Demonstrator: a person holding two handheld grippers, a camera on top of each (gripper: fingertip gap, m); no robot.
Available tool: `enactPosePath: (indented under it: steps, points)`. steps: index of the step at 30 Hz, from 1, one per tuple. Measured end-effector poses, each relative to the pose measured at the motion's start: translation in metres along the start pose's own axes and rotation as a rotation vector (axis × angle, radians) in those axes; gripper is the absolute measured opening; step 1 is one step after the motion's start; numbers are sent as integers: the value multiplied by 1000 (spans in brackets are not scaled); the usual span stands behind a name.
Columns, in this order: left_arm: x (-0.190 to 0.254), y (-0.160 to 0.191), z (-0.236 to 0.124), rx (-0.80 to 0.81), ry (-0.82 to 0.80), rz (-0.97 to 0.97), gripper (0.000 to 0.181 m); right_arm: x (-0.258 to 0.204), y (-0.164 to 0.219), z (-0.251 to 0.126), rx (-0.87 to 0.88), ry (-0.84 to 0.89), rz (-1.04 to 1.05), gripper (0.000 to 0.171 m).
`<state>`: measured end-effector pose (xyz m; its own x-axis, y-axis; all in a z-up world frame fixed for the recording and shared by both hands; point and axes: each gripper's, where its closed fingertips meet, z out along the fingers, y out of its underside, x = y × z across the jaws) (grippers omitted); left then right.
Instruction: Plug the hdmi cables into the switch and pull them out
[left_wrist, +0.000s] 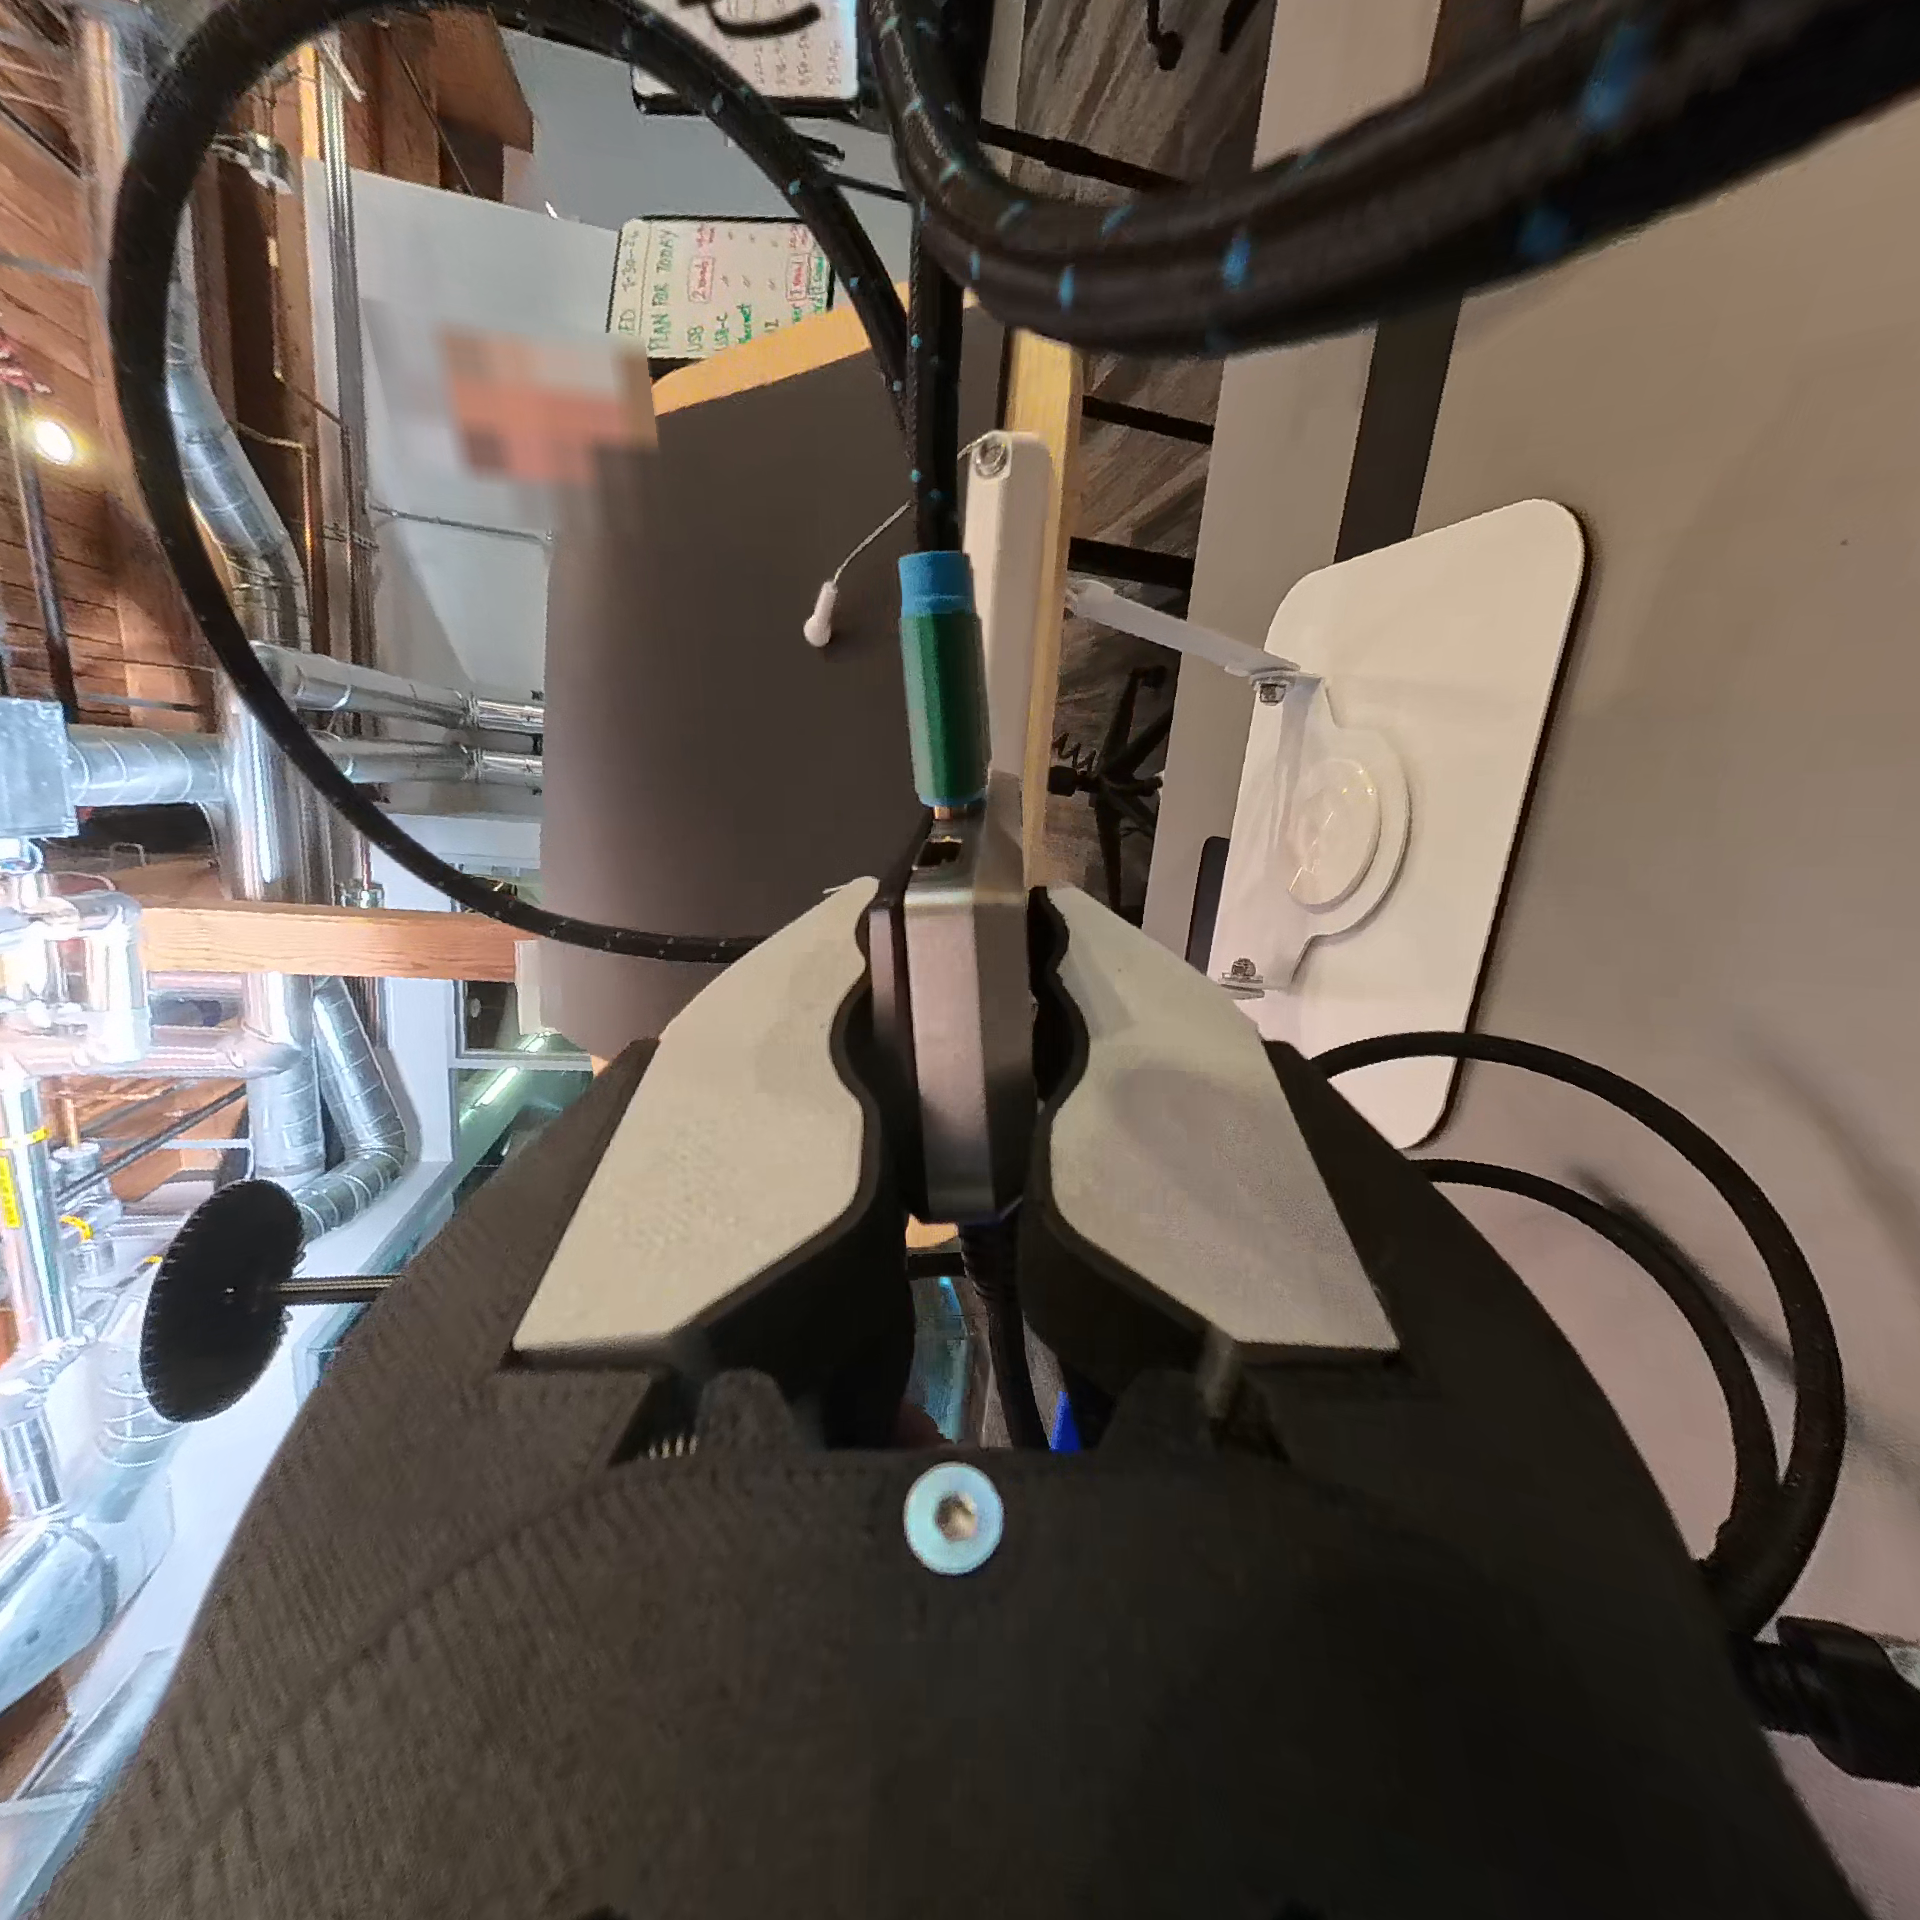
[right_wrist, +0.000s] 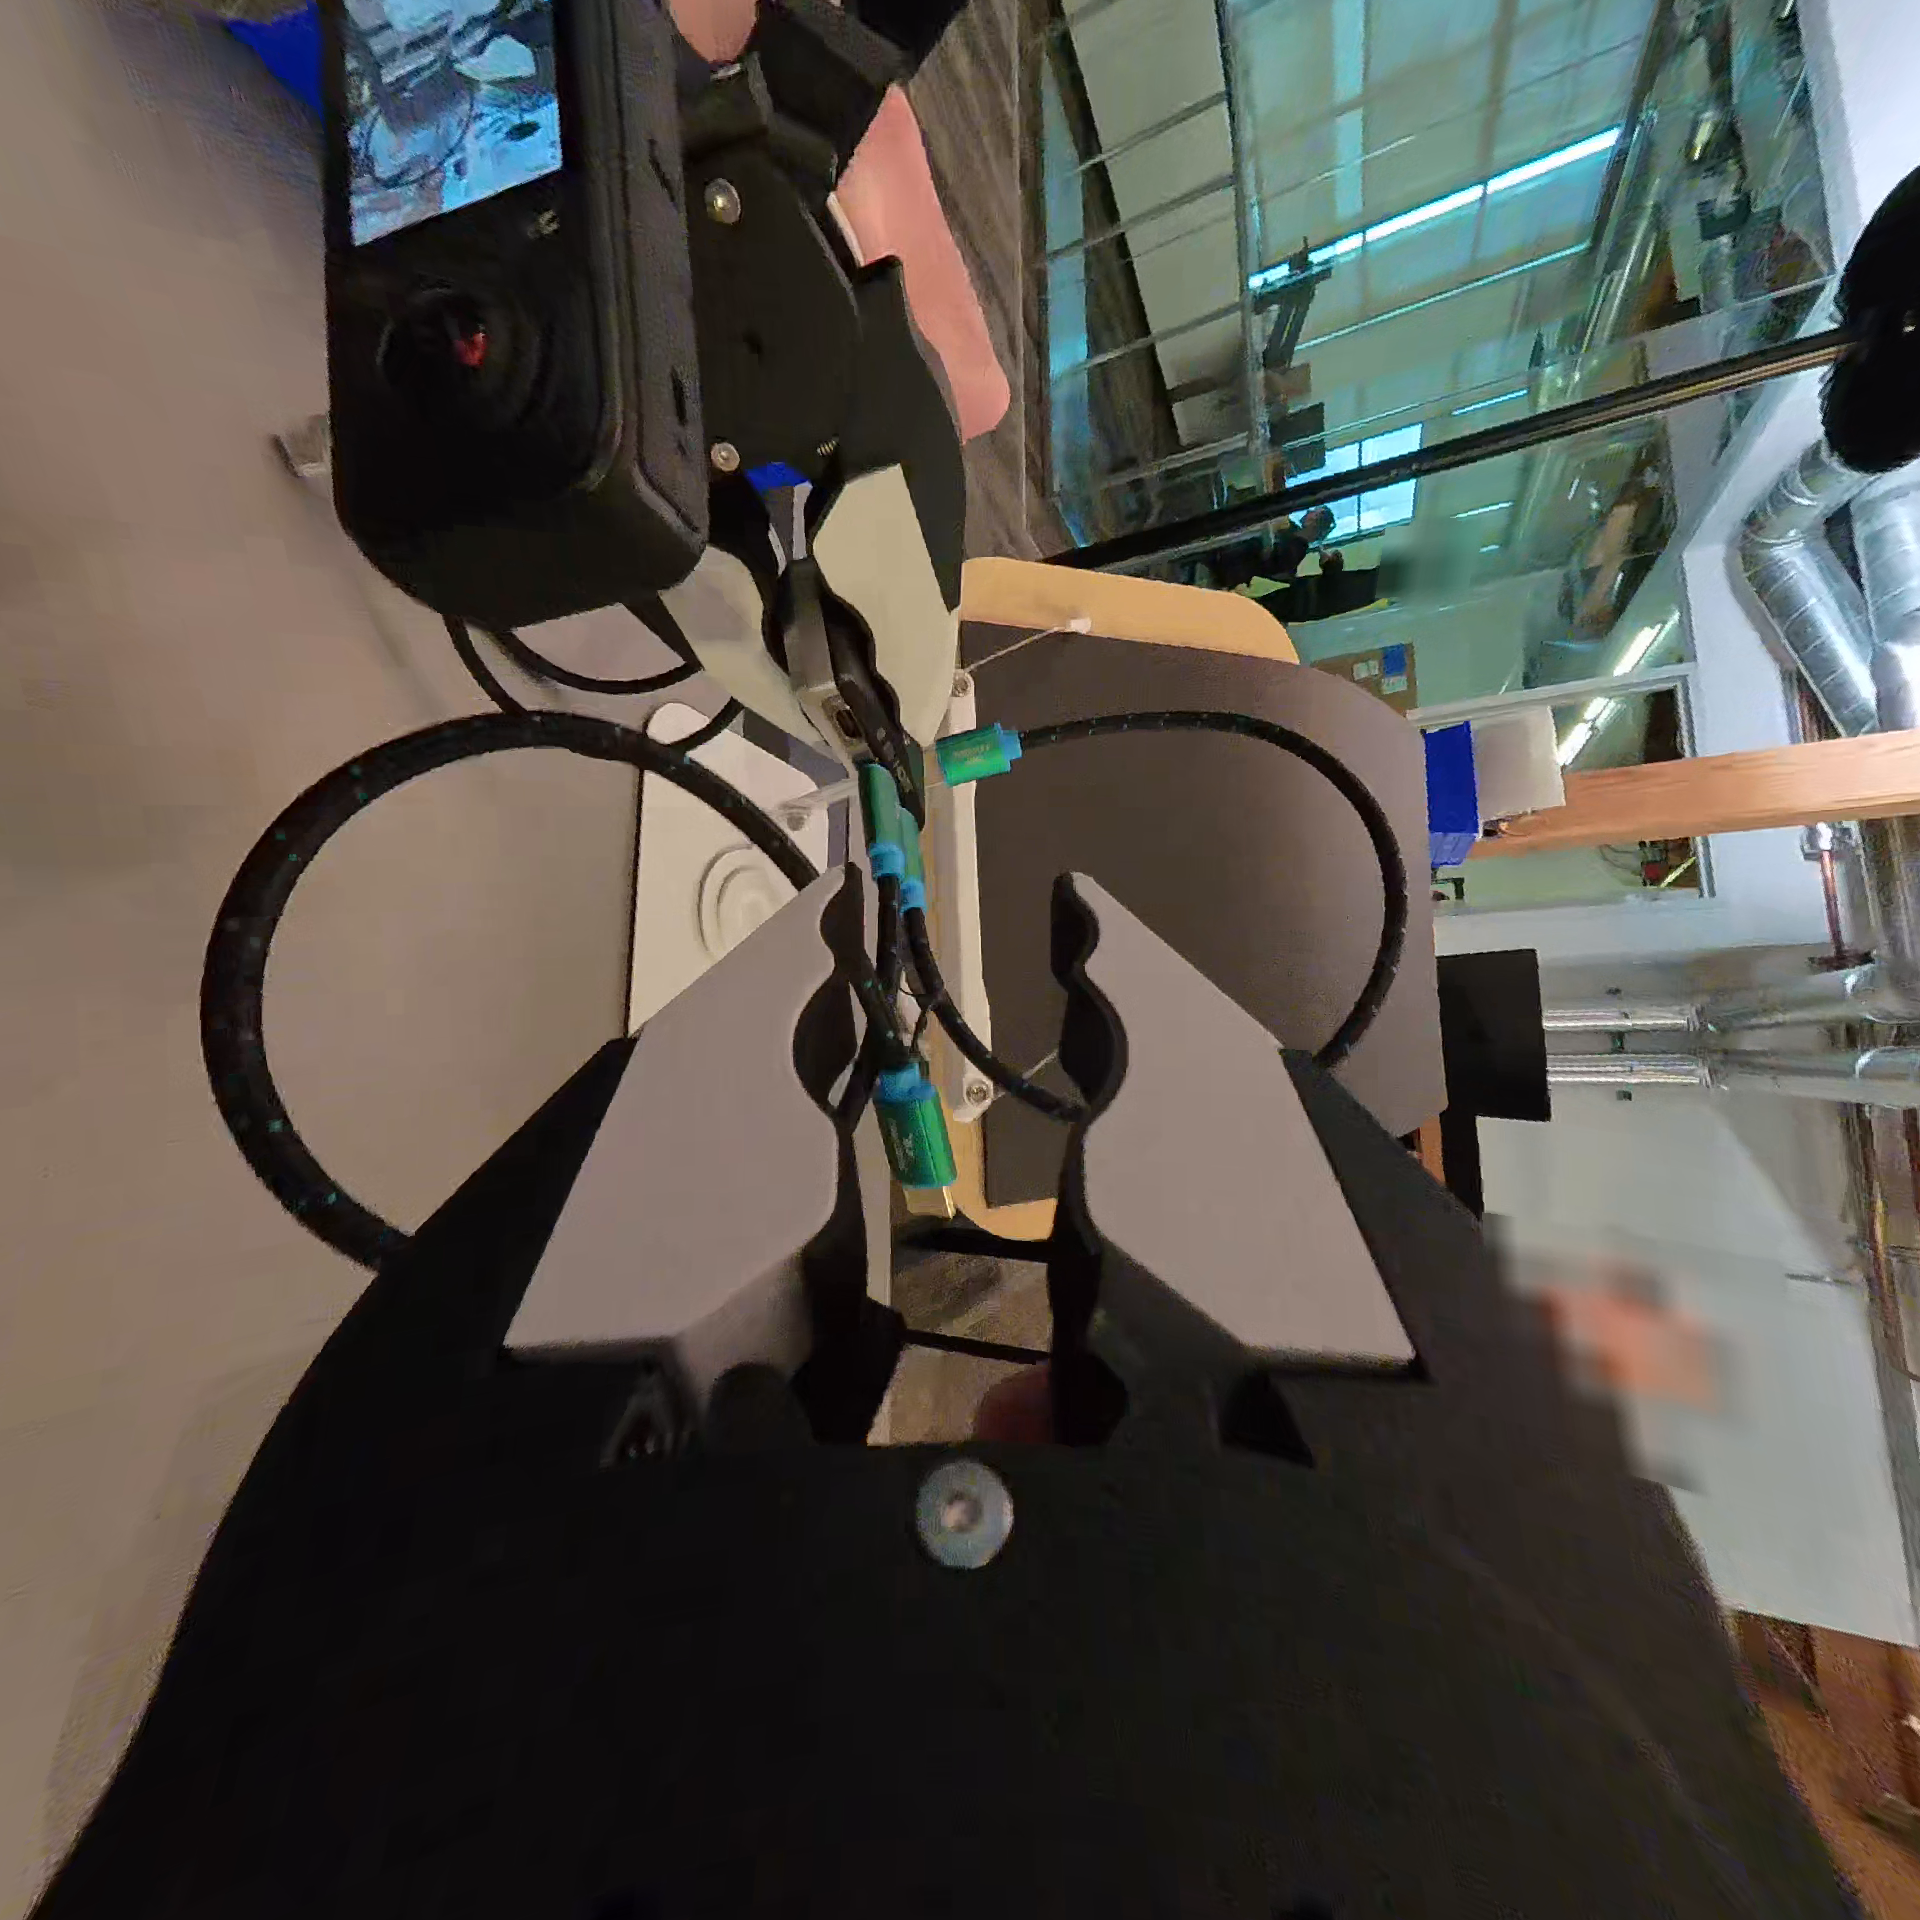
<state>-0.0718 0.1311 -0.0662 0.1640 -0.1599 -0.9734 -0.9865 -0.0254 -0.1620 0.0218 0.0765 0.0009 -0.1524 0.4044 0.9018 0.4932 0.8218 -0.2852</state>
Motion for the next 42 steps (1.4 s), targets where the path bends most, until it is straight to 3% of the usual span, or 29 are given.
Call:
enactPosePath:
  steps: [6, 9, 12, 16, 20, 26, 32, 37, 42]
  points:
    - [5, -12, -1, 15, 0, 37, 23, 12, 7, 31, 52, 15, 194, 24]
    - [8, -19, -1, 21, 6, 45, 24, -12, 33, 49, -106, -116, 86, 32]
    - [10, -22, -1, 6, 4, 57, 24, -37, 40, 61, -151, -180, -11, 28]
    - [14, -24, 3, -26, 4, 52, 23, -47, 59, 71, -271, -134, -57, 23]
    - [17, -24, 5, -45, -3, 42, 24, -42, 63, 74, -246, -29, 1, 7]
    - [22, -34, 1, -10, 49, 12, 23, -48, 63, 69, -110, -12, 67, 7]
    - [10, -48, -16, 141, 54, -24, 28, -43, 60, 59, -23, 8, 135, 7]
    - [-5, -47, -43, 289, 208, -226, 56, -42, 63, 50, 27, 1, 154, 7]
    - [-11, -30, -72, 407, 461, -480, 60, -44, 54, 43, 67, -12, 79, 7]
